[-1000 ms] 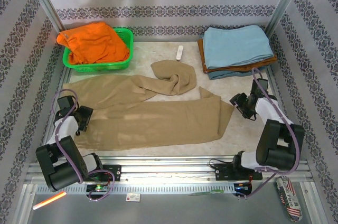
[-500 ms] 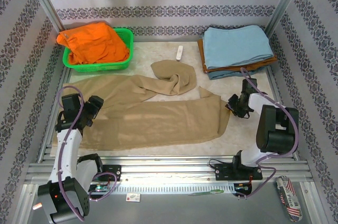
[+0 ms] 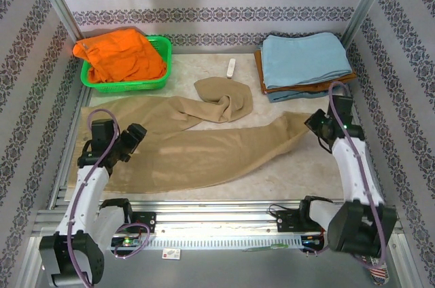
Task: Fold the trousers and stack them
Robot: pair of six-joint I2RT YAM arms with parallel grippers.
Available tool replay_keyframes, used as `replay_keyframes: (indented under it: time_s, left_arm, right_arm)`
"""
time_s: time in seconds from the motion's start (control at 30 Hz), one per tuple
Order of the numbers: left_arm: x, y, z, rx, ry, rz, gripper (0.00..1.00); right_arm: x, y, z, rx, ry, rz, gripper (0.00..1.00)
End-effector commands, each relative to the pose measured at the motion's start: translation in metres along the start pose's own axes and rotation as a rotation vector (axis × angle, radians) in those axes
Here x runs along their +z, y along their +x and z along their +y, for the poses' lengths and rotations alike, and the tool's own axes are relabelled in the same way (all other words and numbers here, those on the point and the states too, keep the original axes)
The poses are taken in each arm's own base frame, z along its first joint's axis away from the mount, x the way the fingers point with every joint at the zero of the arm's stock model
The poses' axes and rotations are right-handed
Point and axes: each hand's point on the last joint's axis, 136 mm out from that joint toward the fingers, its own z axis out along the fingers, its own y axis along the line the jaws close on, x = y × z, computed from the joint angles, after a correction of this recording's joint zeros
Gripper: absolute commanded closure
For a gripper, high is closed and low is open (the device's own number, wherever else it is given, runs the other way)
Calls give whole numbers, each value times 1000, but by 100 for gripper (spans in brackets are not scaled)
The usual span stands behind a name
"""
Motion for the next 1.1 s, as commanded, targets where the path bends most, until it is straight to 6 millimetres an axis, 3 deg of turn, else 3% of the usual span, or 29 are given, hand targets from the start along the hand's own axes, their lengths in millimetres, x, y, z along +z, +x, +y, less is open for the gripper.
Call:
replay_keyframes:
  time_s: [0.0,0.07,0.1,0.17,0.2,0.3,0.4,0.5,0.63,0.7,0.8,0.93,1.0,1.07]
  left_arm:
    - [7,3,-4,5,26,-3,22]
    - [10,10,-5,18,29,21,22]
    - [10,12,-4,22,28,28,22]
    - [9,16,-2,28,27,38,21]
    - [8,18,-1,32,25,41,21]
    - [4,22,-3,33,41,46,20]
    - [-1,29,-8,60,53,54,20]
    - [2,38,-10,104,39,70,19]
    - [21,63,-22,170,44,139,22]
    - [32,77,-31,234,22,166,23]
    - [49,99,-50,335,20,185,23]
    - [80,122,-65,385,30,219,25]
    - [90,129,-62,398,10,222,26]
    - [95,127,-46,380,-39,198,26]
  right_arm:
    - [-7,35,-56,37,188,47,98]
    - [-17,40,-67,45,206,16,64]
    - [-22,41,-68,52,206,5,60]
    - [-30,42,-61,85,155,-1,34]
    - [-32,42,-54,94,121,1,31]
    - [-37,33,-29,99,20,-1,35]
    - [-27,44,5,51,-79,69,38]
    - [0,76,46,-50,-161,165,54]
    - [34,134,100,-241,-199,302,90]
    - [52,158,115,-349,-165,366,98]
    - [78,180,120,-417,-114,478,100]
    - [96,186,101,-408,-55,530,100]
    - [97,185,88,-390,-39,526,100]
    - [98,188,68,-370,-17,553,100]
